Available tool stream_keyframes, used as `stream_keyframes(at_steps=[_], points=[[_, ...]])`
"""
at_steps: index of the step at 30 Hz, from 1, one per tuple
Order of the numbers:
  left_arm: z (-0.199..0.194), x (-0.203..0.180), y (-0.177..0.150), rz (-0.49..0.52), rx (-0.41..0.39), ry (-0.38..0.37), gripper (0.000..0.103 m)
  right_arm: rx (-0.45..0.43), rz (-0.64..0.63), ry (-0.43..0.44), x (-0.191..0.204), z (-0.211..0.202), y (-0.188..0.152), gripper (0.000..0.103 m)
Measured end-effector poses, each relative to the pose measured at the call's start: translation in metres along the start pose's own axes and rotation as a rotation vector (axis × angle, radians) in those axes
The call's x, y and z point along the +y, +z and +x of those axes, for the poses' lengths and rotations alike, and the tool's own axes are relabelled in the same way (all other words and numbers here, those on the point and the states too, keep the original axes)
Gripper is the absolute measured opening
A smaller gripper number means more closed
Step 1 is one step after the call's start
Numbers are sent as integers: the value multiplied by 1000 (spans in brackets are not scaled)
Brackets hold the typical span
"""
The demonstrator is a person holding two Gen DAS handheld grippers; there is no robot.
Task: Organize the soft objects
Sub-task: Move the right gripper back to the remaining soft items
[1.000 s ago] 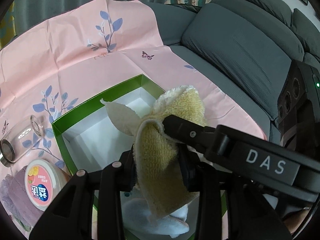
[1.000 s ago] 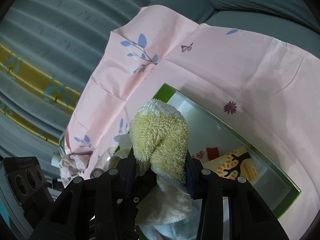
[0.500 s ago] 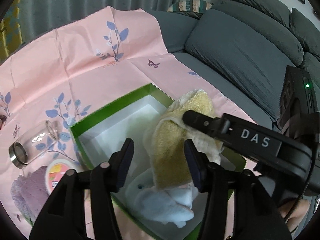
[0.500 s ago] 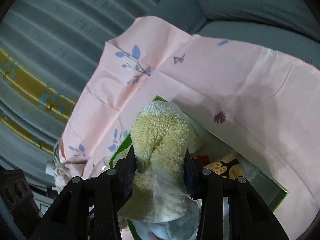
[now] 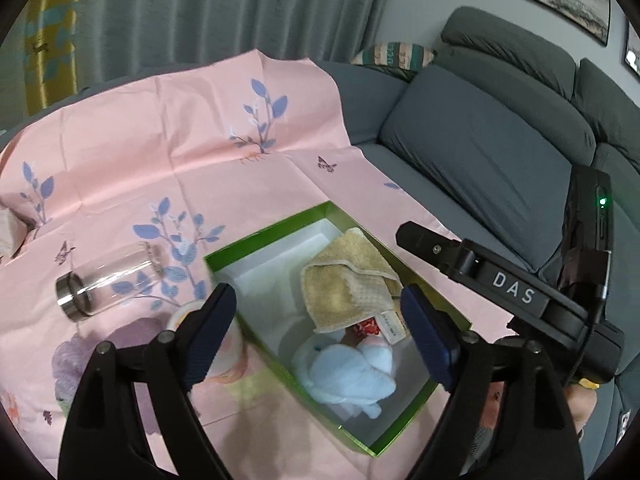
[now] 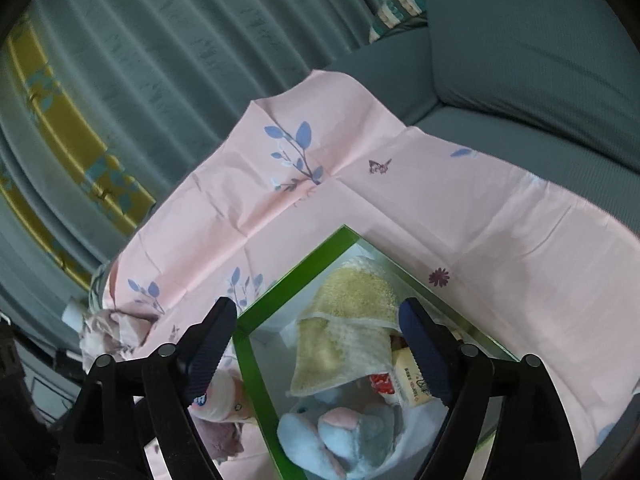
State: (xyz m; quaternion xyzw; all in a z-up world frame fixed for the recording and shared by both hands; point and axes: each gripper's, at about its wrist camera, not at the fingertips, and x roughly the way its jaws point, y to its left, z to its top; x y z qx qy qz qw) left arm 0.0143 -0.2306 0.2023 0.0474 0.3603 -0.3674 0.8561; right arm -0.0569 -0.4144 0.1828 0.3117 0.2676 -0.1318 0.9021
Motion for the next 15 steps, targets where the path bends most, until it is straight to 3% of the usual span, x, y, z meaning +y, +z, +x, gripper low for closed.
stream_keyframes(at_steps=[10,13,15], points=[[-41,46,-22,-126,-43,31,85,-10,-172,-65,48,-8,-13,88],[-44,59,-32,-169,-33,30,85,-7,-225,-86,63,-9,-19,99],[-48,69,-39,-200,-32,34,85,14,-259,-61,72,-7,-24,99]])
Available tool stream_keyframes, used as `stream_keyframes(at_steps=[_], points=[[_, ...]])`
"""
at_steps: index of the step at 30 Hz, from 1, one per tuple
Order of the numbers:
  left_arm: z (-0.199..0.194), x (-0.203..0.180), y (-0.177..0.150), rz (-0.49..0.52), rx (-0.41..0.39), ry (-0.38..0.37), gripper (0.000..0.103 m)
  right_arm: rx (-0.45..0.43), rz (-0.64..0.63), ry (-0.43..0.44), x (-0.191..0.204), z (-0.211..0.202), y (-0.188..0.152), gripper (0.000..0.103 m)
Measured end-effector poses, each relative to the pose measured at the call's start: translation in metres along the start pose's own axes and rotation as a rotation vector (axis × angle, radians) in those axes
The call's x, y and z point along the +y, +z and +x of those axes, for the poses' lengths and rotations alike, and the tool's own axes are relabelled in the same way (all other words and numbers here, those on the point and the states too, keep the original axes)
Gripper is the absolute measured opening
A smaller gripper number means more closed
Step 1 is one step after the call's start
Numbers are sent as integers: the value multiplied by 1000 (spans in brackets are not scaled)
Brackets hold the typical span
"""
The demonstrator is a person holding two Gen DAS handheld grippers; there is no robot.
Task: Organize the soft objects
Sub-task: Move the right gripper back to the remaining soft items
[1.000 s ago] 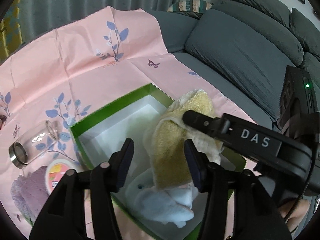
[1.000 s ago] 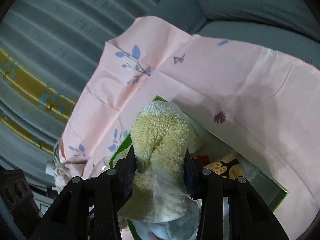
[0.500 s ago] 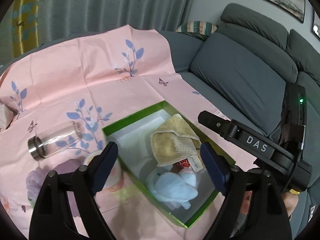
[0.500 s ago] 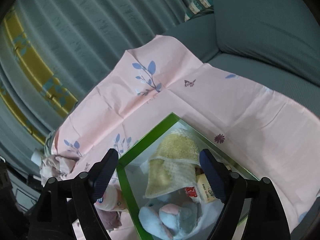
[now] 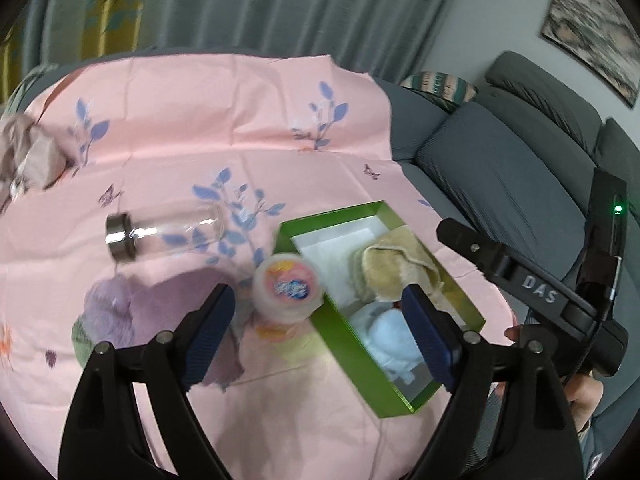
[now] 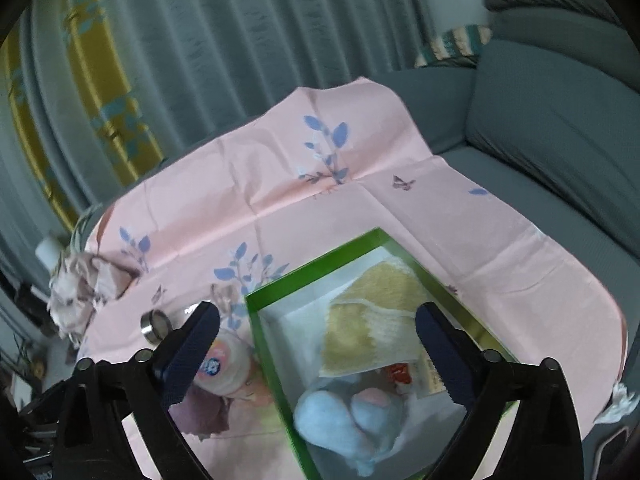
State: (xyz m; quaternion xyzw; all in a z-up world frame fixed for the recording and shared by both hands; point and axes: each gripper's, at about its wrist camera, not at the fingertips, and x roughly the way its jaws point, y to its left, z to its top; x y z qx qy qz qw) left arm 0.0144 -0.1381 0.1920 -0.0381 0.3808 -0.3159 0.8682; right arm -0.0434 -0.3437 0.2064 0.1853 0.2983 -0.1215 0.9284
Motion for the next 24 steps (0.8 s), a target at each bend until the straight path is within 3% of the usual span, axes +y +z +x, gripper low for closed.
stream_keyframes(at_steps=[6,9,15,18,24], points=[[-13,37,-15,-53,2,46,86,28,-78,17,27,1,-7,99],[-23,59,-24,-83,-6,90,103,30,-120,35,40,-1,-10,99],[-52,122,-55,-208,-30,171,102,15,-169,61,62,-9,-14,99],[-72,159,-76,-311,-44,202,102,18,-186,107,74,-13,-17,99],[-102,203,-116,-440,-77,276,102,92,-240,281,116,-7,-31,99]])
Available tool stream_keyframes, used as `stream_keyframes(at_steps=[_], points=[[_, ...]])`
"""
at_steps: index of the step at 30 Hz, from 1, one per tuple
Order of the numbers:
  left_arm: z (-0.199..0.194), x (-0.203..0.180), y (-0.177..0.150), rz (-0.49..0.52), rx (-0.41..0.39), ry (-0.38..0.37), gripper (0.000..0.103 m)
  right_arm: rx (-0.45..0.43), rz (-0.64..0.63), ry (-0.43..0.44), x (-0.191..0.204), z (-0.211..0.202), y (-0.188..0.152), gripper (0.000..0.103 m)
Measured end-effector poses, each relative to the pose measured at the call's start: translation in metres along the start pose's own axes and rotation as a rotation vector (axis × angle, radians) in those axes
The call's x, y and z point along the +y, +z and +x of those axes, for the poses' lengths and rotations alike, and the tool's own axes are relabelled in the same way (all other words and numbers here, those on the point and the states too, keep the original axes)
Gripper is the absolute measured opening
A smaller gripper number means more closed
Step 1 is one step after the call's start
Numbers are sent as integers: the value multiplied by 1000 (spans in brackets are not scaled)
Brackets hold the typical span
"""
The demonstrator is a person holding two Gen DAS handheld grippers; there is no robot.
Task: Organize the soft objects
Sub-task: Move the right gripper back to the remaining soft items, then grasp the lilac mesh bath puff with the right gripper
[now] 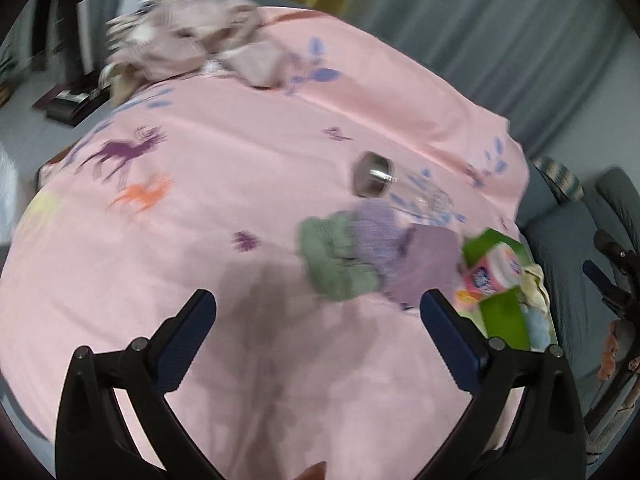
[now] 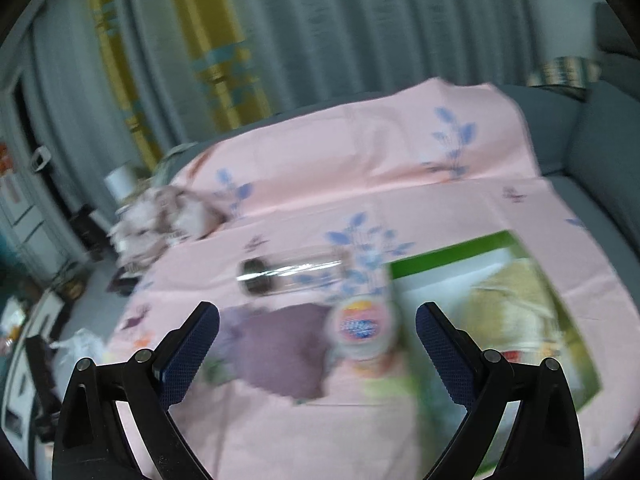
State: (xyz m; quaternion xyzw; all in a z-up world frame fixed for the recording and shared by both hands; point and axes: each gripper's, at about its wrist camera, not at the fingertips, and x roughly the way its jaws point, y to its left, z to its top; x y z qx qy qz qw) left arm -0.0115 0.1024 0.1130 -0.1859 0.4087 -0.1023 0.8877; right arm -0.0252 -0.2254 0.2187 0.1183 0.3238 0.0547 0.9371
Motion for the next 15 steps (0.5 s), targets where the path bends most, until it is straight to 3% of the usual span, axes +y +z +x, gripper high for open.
stream_keyframes(at_steps=[8,11,15], points=[[-8,40,-14,-69,-21,47,101,240,-57,100,72,100,-14,99],[-7,46,-16,-81,-8,29,101,290,-88,65,94,134,-21,99],[-9,52,-19,-90,-3,36,101,363,-122,52,118,182,-30,87]])
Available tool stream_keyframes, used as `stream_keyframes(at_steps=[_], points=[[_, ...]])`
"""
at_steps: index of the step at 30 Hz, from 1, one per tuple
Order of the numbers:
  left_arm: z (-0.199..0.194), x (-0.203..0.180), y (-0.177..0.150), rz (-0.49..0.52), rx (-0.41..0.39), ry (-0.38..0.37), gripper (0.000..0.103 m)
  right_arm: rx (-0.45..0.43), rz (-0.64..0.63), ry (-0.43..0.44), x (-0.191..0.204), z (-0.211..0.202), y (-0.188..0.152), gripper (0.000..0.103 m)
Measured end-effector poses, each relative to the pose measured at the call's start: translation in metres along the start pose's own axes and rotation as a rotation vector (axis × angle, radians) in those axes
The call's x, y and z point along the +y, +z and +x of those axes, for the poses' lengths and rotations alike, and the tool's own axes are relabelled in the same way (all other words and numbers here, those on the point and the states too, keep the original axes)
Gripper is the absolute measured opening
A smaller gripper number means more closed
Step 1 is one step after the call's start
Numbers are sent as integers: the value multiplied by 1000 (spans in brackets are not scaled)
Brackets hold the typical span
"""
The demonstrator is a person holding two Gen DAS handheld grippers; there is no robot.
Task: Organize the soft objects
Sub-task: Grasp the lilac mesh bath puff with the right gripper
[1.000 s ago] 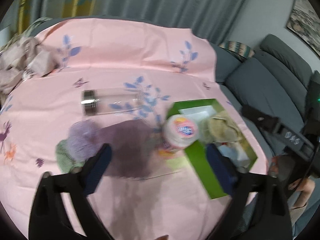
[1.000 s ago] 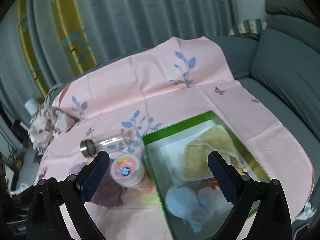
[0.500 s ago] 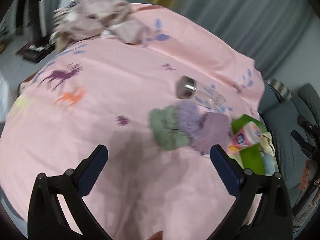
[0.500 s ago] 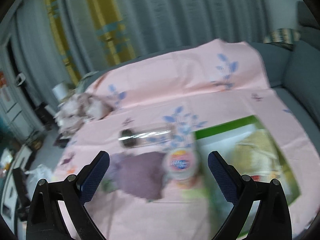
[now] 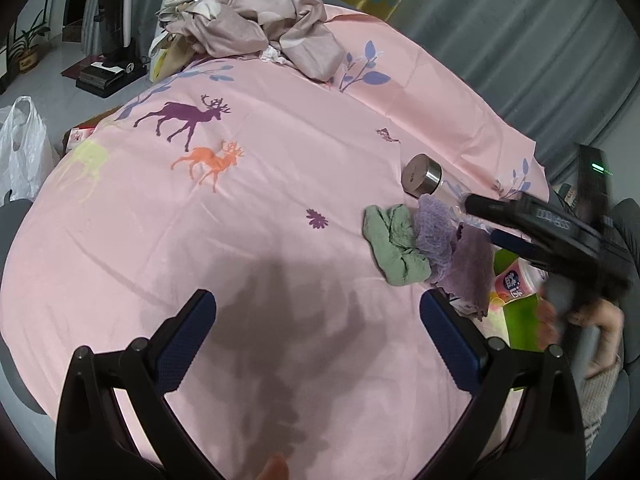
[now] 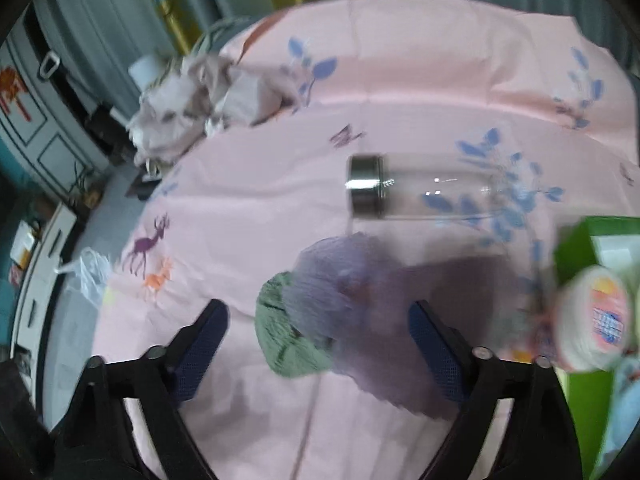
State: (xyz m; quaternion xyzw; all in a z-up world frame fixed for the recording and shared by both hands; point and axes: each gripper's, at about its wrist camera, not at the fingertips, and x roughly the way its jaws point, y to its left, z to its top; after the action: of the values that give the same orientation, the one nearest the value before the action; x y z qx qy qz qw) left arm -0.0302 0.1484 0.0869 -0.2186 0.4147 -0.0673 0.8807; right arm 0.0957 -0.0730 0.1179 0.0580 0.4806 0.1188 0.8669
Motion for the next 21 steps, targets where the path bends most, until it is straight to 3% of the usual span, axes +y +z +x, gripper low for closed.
stream_keyframes(at_steps=[2,4,5,7,8,14,21], points=[[-2,1,-1,4,2,-5,101,46,3,-42,5,24,3,75],[-5,2,-2,8,-5,-1,101,67,13,-98,5,39,5,52],[-7,1,-3,15,-12,11,101,65,25,-113,3,47,4,47],[-9,0,-4,31,-23,43,101,60,43,-101,-2,52,5,18],[-9,0,-4,39,-27,45,101,58,51,-98,-4,52,4,14],[-8,-1,-2,40,-26,36,101,-88,65,57,-5,-10,1,11],[-1,-9,-3,61,-17,28,101,-220,11,155,1,-99,-16,11]])
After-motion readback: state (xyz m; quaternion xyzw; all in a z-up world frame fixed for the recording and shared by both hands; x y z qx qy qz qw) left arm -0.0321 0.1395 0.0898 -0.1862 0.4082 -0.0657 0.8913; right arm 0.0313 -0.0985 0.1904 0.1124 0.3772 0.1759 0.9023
